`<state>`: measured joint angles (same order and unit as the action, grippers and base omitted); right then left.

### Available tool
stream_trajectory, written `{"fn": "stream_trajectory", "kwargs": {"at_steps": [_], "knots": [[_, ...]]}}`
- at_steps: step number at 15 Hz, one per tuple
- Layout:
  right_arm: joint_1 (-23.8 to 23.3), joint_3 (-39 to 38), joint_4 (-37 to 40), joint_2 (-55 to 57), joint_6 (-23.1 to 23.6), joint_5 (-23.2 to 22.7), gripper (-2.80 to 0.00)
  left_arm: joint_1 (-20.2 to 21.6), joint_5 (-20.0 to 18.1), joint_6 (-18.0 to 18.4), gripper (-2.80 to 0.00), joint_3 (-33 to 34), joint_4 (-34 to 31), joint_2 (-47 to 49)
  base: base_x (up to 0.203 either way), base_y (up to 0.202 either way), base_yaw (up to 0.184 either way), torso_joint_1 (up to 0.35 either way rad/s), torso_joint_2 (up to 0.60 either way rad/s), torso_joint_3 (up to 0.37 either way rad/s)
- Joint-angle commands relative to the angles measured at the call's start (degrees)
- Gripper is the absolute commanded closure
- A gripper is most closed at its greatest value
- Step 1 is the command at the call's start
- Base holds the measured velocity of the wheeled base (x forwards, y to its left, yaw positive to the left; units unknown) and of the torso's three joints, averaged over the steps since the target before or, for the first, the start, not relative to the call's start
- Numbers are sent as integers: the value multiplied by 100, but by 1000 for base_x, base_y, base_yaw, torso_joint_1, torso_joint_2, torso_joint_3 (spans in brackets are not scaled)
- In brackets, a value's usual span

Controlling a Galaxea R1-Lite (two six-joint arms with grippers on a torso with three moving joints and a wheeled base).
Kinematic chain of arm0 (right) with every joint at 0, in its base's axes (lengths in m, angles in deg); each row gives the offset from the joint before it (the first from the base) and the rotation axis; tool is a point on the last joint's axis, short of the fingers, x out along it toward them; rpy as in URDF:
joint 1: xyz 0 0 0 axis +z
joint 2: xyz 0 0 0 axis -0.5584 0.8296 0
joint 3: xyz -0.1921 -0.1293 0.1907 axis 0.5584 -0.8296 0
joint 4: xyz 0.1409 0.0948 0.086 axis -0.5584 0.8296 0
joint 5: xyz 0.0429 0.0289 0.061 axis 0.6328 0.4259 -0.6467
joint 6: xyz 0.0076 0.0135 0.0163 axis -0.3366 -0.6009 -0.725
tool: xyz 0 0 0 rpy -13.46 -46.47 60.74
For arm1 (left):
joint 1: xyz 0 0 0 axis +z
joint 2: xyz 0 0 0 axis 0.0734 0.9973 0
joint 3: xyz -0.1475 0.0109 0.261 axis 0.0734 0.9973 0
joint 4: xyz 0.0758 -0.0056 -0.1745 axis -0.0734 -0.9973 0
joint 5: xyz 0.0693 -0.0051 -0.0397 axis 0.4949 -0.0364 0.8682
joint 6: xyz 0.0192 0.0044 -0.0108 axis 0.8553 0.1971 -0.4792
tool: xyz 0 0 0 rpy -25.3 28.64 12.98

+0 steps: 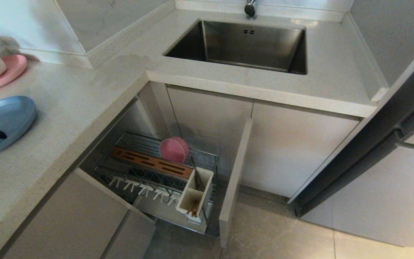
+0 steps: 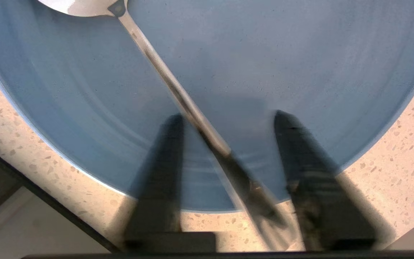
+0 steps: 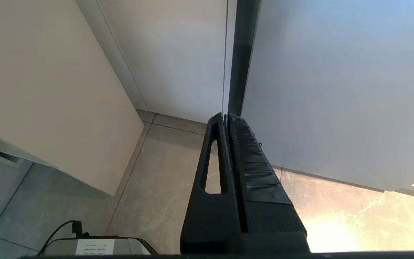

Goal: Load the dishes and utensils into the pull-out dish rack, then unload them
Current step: Pick up the spoon and place it in the cupboard

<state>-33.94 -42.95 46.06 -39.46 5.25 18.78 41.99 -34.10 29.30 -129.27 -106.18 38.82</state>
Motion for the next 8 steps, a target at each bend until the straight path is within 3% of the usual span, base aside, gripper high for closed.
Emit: {"fn": "stream_trajectory", "kwargs": {"at_steps": [1, 8], "knots": [[0, 0, -2, 0, 0, 2, 0, 1, -9, -5, 0, -2, -20, -14, 0, 0, 0, 0, 0, 0], [0, 0, -2, 0, 0, 2, 0, -60, -9, -22, 0, -2, -29, -128, 0, 0, 0, 0, 0, 0]]}}
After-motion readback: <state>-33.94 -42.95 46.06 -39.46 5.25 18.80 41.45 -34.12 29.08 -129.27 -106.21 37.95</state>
